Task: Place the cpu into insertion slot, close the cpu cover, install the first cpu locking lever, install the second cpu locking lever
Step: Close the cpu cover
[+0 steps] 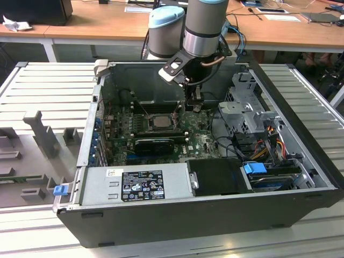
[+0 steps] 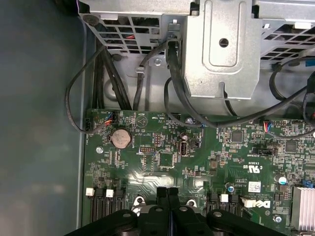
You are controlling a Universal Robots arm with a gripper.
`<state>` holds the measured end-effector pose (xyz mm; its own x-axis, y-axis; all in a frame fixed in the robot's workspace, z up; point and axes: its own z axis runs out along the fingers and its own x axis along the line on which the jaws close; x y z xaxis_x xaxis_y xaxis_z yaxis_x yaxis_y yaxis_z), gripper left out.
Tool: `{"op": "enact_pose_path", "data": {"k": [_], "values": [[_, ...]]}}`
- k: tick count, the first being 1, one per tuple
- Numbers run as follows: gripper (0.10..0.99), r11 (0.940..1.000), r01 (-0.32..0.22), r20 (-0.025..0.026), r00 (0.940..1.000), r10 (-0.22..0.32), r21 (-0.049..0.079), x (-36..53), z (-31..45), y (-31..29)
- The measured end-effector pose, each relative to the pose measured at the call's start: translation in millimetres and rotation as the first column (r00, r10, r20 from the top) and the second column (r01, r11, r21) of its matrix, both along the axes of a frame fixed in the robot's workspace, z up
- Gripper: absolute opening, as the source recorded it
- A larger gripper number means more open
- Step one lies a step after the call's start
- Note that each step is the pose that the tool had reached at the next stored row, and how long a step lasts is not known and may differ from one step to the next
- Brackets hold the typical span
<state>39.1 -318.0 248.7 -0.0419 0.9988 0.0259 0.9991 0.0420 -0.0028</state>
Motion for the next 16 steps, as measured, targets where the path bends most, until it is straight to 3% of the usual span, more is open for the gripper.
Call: {"op": "enact_pose_path", "data": {"k": [16], "values": [[0.106,1.0,0.0,0.0,1.0,0.0,0.0,-6.8,0.0,0.0]]}}
